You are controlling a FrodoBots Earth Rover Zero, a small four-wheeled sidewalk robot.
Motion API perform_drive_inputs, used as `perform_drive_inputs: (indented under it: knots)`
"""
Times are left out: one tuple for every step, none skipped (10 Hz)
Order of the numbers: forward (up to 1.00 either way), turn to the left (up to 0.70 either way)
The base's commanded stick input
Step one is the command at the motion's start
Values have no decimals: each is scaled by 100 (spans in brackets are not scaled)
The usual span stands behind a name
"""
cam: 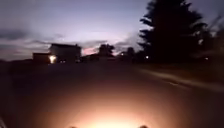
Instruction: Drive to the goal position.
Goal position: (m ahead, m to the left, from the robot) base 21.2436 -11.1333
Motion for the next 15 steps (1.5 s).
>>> perform_drive_inputs:
  knots:
    - [70,0]
    - [70,0]
    - [70,0]
    - [70,0]
    - [70,0]
    - [70,0]
    - [70,0]
    - [70,0]
    - [70,0]
    - [70,0]
    - [70,0]
    - [70,0]
    - [70,0]
    - [70,0]
    - [70,0]
